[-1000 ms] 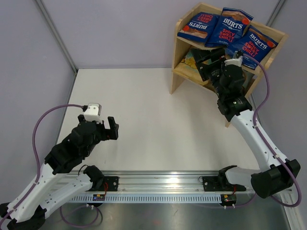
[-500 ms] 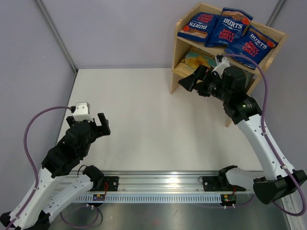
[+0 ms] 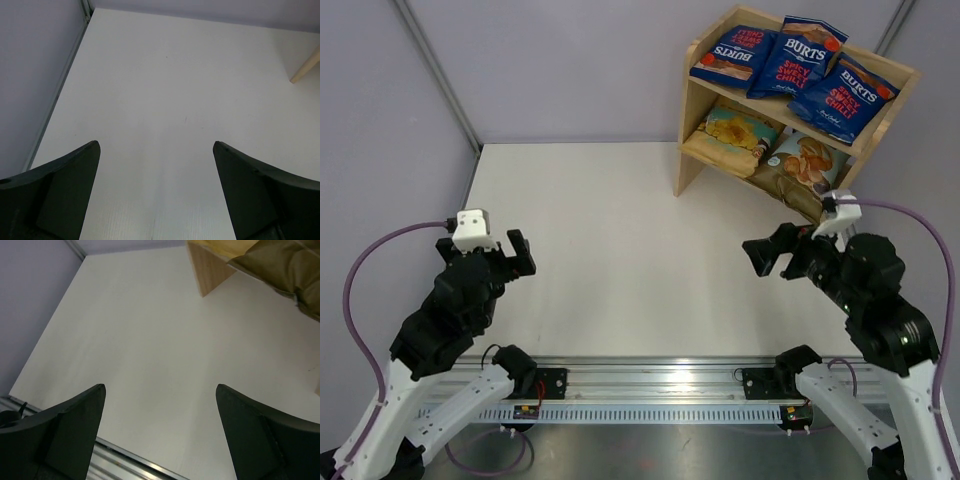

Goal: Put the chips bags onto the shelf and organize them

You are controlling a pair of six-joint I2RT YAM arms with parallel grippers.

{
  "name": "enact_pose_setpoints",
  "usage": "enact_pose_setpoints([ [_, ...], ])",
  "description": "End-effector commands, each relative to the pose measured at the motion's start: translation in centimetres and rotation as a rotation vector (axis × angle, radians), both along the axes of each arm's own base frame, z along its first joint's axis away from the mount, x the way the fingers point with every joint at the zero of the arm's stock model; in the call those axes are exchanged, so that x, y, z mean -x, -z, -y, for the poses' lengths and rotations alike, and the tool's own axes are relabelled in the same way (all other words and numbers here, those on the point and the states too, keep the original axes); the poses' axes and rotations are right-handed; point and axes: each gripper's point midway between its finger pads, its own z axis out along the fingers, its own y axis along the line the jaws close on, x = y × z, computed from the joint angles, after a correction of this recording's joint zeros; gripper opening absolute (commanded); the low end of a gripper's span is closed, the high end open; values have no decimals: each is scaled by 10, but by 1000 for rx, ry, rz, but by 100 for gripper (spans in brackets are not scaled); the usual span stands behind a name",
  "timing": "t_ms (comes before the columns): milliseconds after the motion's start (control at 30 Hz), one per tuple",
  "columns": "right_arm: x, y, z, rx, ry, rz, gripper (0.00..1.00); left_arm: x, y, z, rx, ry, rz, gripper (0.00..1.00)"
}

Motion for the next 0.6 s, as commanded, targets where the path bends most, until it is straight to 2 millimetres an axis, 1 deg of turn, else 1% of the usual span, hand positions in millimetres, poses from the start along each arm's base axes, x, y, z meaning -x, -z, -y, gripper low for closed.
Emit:
enact_pose_setpoints([
  [0,12,1,39,102,130,98,99,4,-19,-16,-45,-36,61,99],
  [33,14,0,46,127,152,119,99,7,-17,-18,-47,-36,70,99],
  [67,21,-2,53,121,179,136,99,10,-18,-23,-41,-53,80,99],
  [167,28,-2,67,126,238,144,99,16,-13,-24,-18,-34,100,99],
  [233,28,2,72,126,268,135,99,20,-11,-25,0,-25,119,99],
  [267,31,4,75,124,277,139,100,19,-5,-23,1,-21,116,99],
  [300,30,10,76,130,285,130,99,20,-3,-23,10,-18,119,99],
  [367,33,12,82,128,315,143,100,21,2,-20,25,0,133,99],
  [400,32,17,84,139,322,142,100,21,3,-19,35,4,136,99],
  [467,35,14,88,128,339,169,99,22,2,-18,61,11,156,99],
  [533,35,16,90,132,349,173,99,22,4,-11,77,44,161,99],
  [567,35,18,90,136,345,176,100,22,0,-9,97,59,185,99],
])
